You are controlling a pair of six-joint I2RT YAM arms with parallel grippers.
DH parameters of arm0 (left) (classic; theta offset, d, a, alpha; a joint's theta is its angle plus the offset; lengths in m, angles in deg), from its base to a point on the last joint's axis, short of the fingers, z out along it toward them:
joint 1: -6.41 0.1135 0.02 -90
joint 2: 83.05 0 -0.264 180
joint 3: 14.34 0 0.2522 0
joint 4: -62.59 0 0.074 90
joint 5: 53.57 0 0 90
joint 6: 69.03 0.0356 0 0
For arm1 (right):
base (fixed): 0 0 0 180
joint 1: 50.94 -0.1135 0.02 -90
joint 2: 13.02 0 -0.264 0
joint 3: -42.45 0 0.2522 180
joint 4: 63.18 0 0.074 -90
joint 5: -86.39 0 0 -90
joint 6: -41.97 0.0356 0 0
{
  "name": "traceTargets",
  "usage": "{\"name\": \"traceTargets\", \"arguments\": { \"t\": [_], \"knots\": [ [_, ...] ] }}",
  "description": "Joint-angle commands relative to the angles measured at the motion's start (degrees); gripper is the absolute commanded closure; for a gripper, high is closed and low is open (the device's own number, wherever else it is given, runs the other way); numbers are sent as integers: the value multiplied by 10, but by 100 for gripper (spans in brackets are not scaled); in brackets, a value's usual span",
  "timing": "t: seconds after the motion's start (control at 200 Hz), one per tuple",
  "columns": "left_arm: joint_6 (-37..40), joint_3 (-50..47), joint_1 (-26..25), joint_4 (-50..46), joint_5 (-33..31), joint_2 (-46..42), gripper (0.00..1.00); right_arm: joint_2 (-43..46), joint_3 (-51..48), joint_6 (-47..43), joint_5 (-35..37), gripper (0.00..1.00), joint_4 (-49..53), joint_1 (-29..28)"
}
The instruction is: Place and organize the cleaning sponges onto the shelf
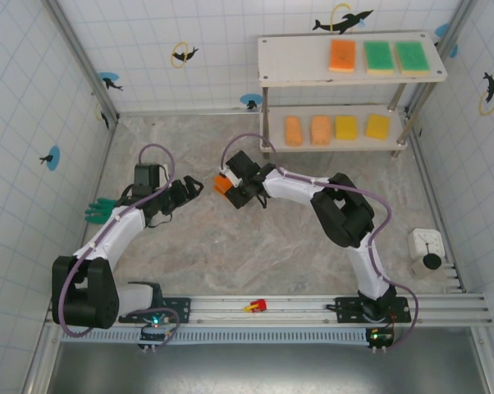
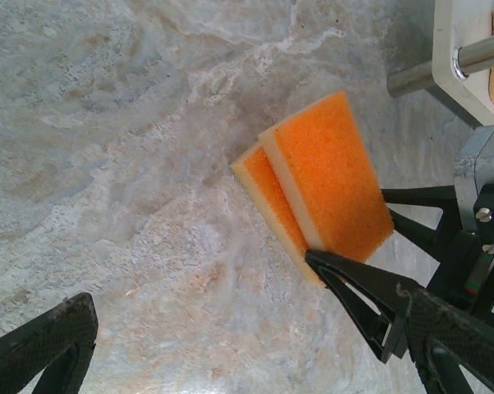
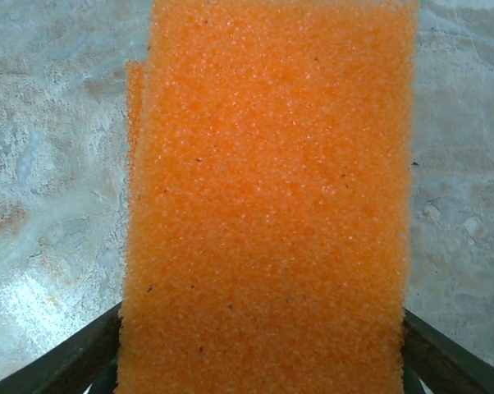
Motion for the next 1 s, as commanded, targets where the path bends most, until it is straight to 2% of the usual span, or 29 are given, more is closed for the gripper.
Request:
{"name": "traceTargets", "arguments": {
  "t": [0.0,0.21,0.746,0.996],
  "knots": [
    [0,-3,4,8,6,4,3,3,11,-7,18,30,15,-1],
    [0,-8,4,10,8,3,3,23,1,-10,21,35,15,-1],
    [0,-8,4,9,6,0,3,78,-18,-6,-14,36,24,18],
    [2,-9,4,7,5,-2,3,129,38,3,-38,37,101,50]
  ]
}}
